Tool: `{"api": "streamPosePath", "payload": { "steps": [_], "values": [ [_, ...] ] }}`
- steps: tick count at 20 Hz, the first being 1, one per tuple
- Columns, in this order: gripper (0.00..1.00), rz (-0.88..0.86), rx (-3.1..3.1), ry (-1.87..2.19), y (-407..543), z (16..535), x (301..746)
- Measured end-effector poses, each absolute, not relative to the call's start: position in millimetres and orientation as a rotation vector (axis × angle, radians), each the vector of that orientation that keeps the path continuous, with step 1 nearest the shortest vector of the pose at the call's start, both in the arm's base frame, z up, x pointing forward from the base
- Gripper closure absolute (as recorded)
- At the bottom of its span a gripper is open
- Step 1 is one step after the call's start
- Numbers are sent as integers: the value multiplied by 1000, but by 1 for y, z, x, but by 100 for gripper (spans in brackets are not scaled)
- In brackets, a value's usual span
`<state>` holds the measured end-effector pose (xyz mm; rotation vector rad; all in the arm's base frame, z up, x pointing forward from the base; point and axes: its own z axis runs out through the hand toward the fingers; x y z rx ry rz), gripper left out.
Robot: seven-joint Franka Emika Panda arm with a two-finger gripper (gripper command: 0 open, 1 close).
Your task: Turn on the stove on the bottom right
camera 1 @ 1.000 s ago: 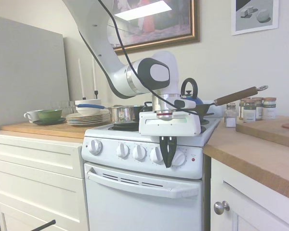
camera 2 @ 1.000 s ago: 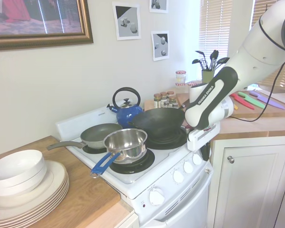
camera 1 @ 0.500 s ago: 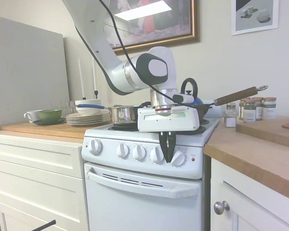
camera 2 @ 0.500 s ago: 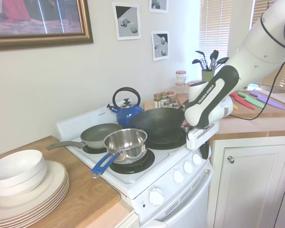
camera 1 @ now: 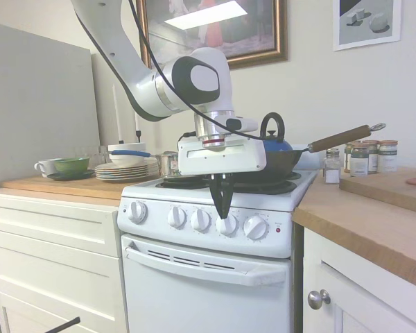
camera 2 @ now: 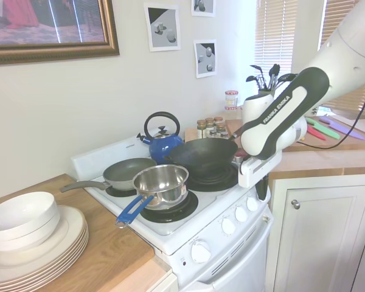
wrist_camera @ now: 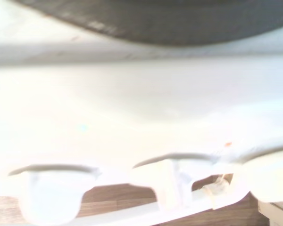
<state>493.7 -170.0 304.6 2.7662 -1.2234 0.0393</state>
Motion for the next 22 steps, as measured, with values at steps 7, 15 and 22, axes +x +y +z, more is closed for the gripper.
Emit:
{"api": "streamPosePath", "payload": {
  "steps": [7,15,22],
  "values": [
    [0,51,2782,-1288,-159,314,491],
    [0,54,2806,-1314,-148,326,491],
    [0,59,2820,-1332,-142,331,490]
  ]
}}
